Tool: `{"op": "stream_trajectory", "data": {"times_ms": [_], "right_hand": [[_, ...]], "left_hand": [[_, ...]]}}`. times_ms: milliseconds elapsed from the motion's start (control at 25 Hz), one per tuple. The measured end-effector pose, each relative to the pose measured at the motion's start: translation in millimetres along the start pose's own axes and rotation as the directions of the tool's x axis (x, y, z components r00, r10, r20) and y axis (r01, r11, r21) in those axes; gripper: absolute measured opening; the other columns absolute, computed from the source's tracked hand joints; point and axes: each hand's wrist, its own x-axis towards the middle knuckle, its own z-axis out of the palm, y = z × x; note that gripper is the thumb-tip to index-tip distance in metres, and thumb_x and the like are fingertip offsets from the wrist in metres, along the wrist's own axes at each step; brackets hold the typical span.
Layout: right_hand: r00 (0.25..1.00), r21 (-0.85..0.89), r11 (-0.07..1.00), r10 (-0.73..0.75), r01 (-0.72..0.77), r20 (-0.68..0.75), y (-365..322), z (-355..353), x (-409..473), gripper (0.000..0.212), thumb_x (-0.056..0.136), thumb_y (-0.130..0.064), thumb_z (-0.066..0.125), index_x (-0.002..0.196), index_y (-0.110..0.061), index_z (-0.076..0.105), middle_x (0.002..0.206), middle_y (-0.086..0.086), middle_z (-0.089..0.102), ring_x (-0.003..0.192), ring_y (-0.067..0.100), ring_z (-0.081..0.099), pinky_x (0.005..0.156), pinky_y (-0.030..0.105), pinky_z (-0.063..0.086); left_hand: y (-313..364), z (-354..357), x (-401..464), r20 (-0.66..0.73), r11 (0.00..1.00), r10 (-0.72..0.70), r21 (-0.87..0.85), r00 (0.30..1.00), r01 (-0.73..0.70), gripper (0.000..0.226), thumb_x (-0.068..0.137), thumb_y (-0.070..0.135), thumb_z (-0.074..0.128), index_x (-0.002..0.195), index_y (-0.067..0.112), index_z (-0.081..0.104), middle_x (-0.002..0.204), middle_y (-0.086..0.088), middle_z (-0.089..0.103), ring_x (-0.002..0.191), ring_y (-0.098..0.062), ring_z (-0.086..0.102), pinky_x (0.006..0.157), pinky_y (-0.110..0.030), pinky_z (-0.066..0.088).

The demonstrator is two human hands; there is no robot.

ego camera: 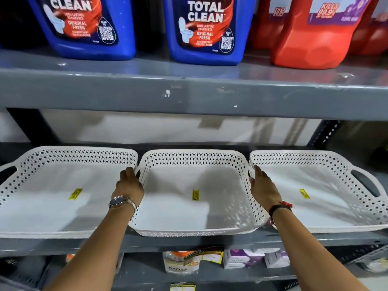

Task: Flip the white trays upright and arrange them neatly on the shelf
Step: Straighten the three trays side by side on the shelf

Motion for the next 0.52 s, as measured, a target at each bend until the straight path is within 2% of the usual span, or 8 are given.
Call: {"op": "stream_trajectory", "data": {"times_ms": [80, 200, 520], "right_hand": [[0.999, -0.046, 0.998, -0.033, 0.032, -0.015, 2, 0, 1, 0.056, 0.095, -0.008, 0.032, 0.147, -0.010, 0.012, 0.146, 0.017, 0.035, 0.124, 0.035, 0.047, 0.097, 0.041, 0.044], [0.998, -0.083, 0.995, -0.056, 0.055, -0.011, 2, 4, 3, 0.063, 0.089, 0.005, 0.033, 0.147, -0.008, 0.013, 0.149, 0.014, 0.030, 0.125, 0.034, 0.047, 0.096, 0.039, 0.045], [0.994, -0.090, 0.990, -0.108, 0.106, -0.017, -4, 3, 38, 0.065, 0.085, 0.015, 0.030, 0.146, -0.002, 0.014, 0.154, 0.015, 0.021, 0.136, 0.029, 0.034, 0.102, 0.034, 0.040]], "left_hand": [[2, 1, 3, 0.025, 1.000, 0.001, 0.027, 1.000, -0.002, 0.050, 0.096, 0.009, 0.035, 0.143, 0.000, 0.023, 0.142, -0.024, 0.035, 0.116, -0.047, 0.052, 0.093, -0.051, 0.045], [5, 3, 4, 0.085, 0.998, -0.023, 0.059, 0.996, 0.018, 0.061, 0.094, -0.002, 0.029, 0.150, 0.007, 0.007, 0.153, -0.017, 0.024, 0.127, -0.042, 0.044, 0.102, -0.046, 0.040], [17, 12, 33, 0.054, 0.998, -0.039, 0.045, 0.998, 0.037, 0.063, 0.091, -0.006, 0.031, 0.150, 0.007, 0.010, 0.152, -0.018, 0.025, 0.128, -0.043, 0.043, 0.103, -0.048, 0.039]]}}
